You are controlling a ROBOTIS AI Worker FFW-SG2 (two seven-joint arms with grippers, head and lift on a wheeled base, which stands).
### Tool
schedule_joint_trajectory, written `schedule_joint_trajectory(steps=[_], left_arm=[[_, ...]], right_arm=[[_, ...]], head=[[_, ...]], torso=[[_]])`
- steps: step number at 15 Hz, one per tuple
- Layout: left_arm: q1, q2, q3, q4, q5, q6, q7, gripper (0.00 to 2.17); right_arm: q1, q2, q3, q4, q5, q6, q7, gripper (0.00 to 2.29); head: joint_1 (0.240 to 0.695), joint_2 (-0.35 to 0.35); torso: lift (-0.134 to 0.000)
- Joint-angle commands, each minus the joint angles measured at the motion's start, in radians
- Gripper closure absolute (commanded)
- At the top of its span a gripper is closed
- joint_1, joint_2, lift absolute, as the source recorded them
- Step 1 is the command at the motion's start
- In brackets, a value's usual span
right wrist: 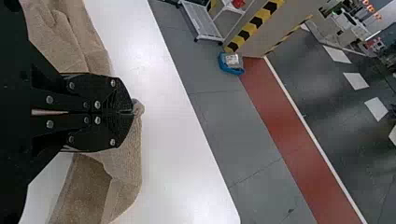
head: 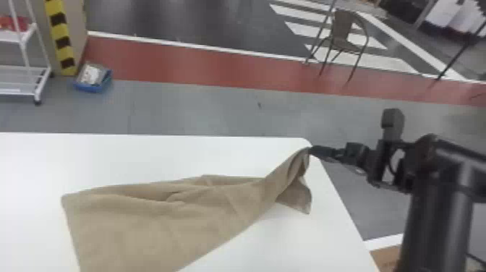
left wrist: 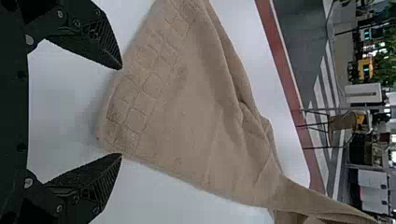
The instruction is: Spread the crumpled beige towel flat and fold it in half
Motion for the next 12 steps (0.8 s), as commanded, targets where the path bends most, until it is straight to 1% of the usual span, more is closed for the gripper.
schedule_joint_trajectory(steps=[1,3,6,9,11,12], left_arm=[[0.007,0.012,-0.017,0.004,-0.008,0.024,0.003,0.27],[0.007,0.033,-0.050,0.024,-0.011,0.009,0.066,0.27],[-0.018,0.038,-0.090,0.088,-0.023,-0.040,0.126,0.27],[-0.024,0.038,-0.095,0.111,-0.023,-0.068,0.132,0.28],[-0.027,0.038,-0.096,0.131,-0.023,-0.117,0.138,0.28],[-0.031,0.038,-0.098,0.139,-0.023,-0.117,0.138,0.34]], right_arm=[[0.000,-0.005,-0.002,0.002,0.000,-0.014,0.000,1.21],[0.000,-0.005,-0.002,0.008,-0.001,-0.023,0.000,1.21],[0.000,-0.003,0.001,0.008,-0.006,-0.020,0.000,1.21],[0.003,-0.002,-0.004,0.007,-0.006,-0.017,0.001,1.21],[0.003,-0.002,-0.007,0.007,-0.009,-0.017,0.003,1.21],[0.003,-0.002,-0.007,0.007,-0.011,-0.017,0.003,1.21]], head=[[0.695,-0.350],[0.695,-0.350],[0.695,-0.350],[0.695,-0.350],[0.695,-0.350],[0.695,-0.350]], torso=[[0.000],[0.000],[0.000],[0.000],[0.000],[0.000]])
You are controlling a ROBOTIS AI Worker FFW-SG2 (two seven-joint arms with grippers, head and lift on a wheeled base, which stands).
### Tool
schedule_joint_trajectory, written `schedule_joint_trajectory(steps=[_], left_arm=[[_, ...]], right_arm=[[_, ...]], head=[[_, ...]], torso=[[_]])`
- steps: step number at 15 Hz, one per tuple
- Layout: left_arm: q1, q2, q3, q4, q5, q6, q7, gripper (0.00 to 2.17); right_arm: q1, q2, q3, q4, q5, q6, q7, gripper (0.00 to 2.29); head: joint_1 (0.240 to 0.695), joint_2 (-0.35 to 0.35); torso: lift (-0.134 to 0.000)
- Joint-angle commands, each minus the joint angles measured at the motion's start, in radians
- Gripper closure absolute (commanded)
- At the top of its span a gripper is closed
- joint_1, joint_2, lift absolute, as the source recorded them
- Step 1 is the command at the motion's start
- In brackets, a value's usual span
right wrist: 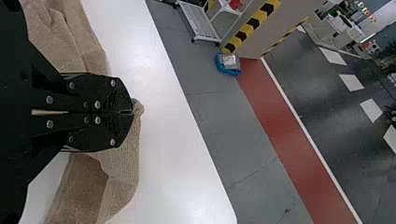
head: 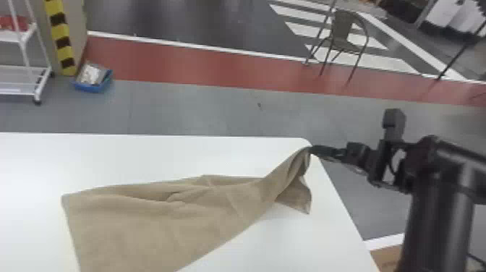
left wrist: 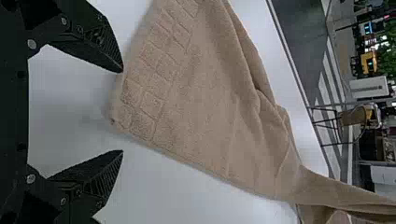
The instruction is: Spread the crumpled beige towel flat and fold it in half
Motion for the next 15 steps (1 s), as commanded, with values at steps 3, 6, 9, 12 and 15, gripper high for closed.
schedule_joint_trajectory(steps=[3,6,9,12,15], left_arm=[[-0.015,0.000,-0.004,0.032,-0.006,-0.013,0.000,0.35],[-0.020,0.000,-0.017,0.043,-0.014,-0.016,0.002,0.35],[-0.023,0.000,-0.021,0.063,-0.018,-0.068,0.026,0.52],[-0.031,0.000,-0.024,0.067,-0.023,-0.071,0.028,0.52],[-0.041,-0.002,-0.026,0.086,-0.032,-0.074,0.028,0.52]], right_arm=[[-0.001,-0.002,-0.001,0.000,-0.010,0.000,-0.002,1.21],[-0.003,-0.002,-0.001,0.000,-0.013,0.000,0.000,1.21],[-0.004,-0.002,0.001,0.001,-0.011,0.000,0.000,1.21],[-0.008,-0.005,0.003,0.001,-0.011,0.000,-0.002,1.21],[-0.008,-0.005,0.003,0.001,-0.013,0.006,-0.002,1.21]], head=[[0.695,-0.350],[0.695,-0.350],[0.695,-0.350],[0.695,-0.350],[0.695,-0.350]], torso=[[0.000],[0.000],[0.000],[0.000],[0.000]])
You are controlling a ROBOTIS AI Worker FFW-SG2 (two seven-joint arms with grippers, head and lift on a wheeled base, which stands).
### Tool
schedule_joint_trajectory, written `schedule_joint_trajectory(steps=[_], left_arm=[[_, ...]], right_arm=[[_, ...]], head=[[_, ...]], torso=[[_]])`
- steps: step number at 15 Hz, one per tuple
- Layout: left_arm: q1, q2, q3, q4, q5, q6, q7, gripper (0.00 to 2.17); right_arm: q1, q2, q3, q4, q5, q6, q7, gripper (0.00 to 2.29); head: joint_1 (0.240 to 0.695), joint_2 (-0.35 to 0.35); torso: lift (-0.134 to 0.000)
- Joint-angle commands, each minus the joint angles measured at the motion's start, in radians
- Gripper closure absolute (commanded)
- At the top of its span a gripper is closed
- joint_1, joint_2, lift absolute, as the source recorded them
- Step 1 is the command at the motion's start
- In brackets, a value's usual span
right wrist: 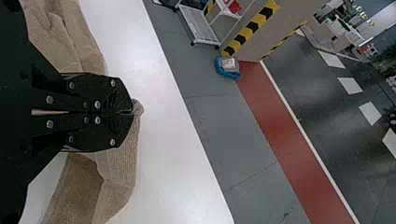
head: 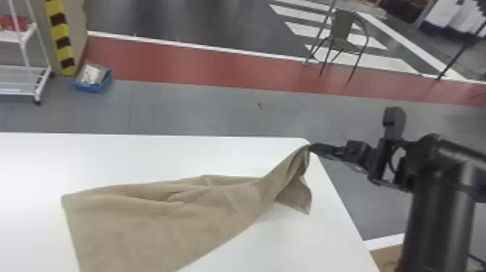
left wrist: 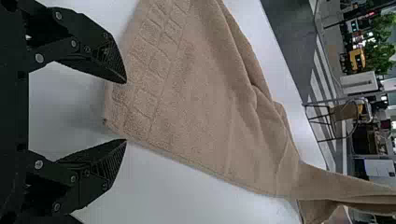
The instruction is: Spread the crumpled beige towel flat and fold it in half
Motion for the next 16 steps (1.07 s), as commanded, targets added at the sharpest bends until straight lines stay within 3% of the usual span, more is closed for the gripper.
schedule_joint_trajectory(steps=[1,2,3,7,8,12,16], left_arm=[[-0.003,0.001,0.000,0.010,-0.012,-0.003,0.000,0.56],[-0.004,0.001,0.000,0.015,-0.013,-0.003,0.000,0.88],[-0.004,0.001,0.000,0.016,-0.013,0.000,-0.002,1.00],[-0.007,0.001,0.000,0.019,-0.039,0.003,-0.003,1.02],[-0.009,0.000,0.000,0.021,-0.042,0.006,-0.002,1.27],[-0.016,0.003,0.007,0.018,-0.029,0.003,-0.003,1.33],[0.014,0.003,0.064,-0.112,0.022,0.006,-0.017,1.33]], right_arm=[[0.000,0.000,-0.001,0.000,-0.001,0.002,0.000,1.21],[0.000,0.000,-0.001,0.000,-0.001,0.002,0.000,1.21],[0.000,0.001,-0.001,0.000,-0.001,0.002,0.000,1.21],[0.000,0.003,0.001,-0.003,-0.007,0.014,0.000,1.21],[0.000,0.004,-0.001,-0.006,-0.007,0.017,0.002,1.21],[0.003,0.003,-0.002,-0.020,-0.022,0.035,0.002,1.21],[0.001,0.001,-0.005,-0.043,-0.034,0.060,0.008,1.21]], head=[[0.695,-0.350],[0.695,-0.350],[0.695,-0.350],[0.695,-0.350],[0.695,-0.350],[0.695,-0.350],[0.695,-0.350]], torso=[[0.000],[0.000],[0.000],[0.000],[0.000],[0.000],[0.000]])
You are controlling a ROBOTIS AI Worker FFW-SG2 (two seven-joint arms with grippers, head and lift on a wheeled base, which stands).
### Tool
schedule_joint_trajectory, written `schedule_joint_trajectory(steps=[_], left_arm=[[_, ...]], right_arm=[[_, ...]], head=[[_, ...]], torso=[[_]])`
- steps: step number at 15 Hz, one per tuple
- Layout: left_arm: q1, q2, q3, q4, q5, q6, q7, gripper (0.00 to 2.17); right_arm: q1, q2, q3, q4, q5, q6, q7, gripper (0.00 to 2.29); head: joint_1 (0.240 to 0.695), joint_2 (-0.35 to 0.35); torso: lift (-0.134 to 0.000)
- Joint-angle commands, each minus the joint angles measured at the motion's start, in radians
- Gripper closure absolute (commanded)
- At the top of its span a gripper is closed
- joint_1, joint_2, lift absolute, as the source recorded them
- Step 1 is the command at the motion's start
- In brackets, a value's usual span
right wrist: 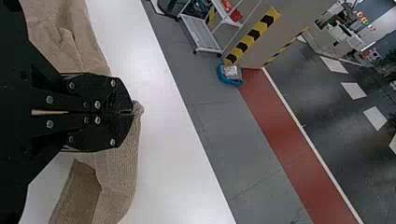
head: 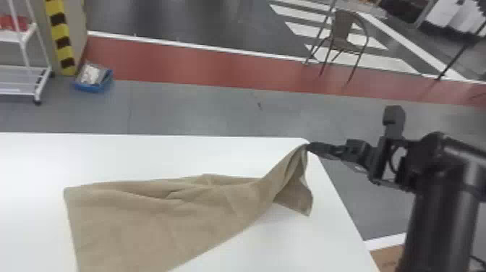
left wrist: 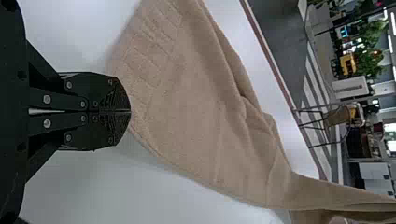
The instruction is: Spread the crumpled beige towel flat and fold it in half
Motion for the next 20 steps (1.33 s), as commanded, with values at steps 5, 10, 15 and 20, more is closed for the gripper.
schedule_joint_trajectory(steps=[5,10,15,20], left_arm=[[0.002,-0.013,0.098,-0.193,0.048,0.067,-0.026,1.36],[-0.002,-0.019,0.168,-0.297,0.096,0.175,-0.069,1.05],[-0.027,-0.010,0.035,-0.101,-0.018,0.135,-0.078,0.43],[-0.039,-0.007,0.006,-0.045,-0.070,0.141,-0.078,0.44]], right_arm=[[0.004,-0.004,-0.033,-0.053,-0.013,0.055,0.034,1.21],[0.028,-0.033,-0.079,-0.056,-0.017,0.055,0.090,1.21],[0.022,-0.035,-0.069,-0.052,-0.017,0.055,0.087,1.21],[0.005,-0.030,-0.049,-0.053,-0.013,0.055,0.081,1.21]], head=[[0.695,-0.333],[0.695,-0.306],[0.695,-0.342],[0.695,-0.350]], torso=[[0.000],[0.000],[0.000],[0.000]])
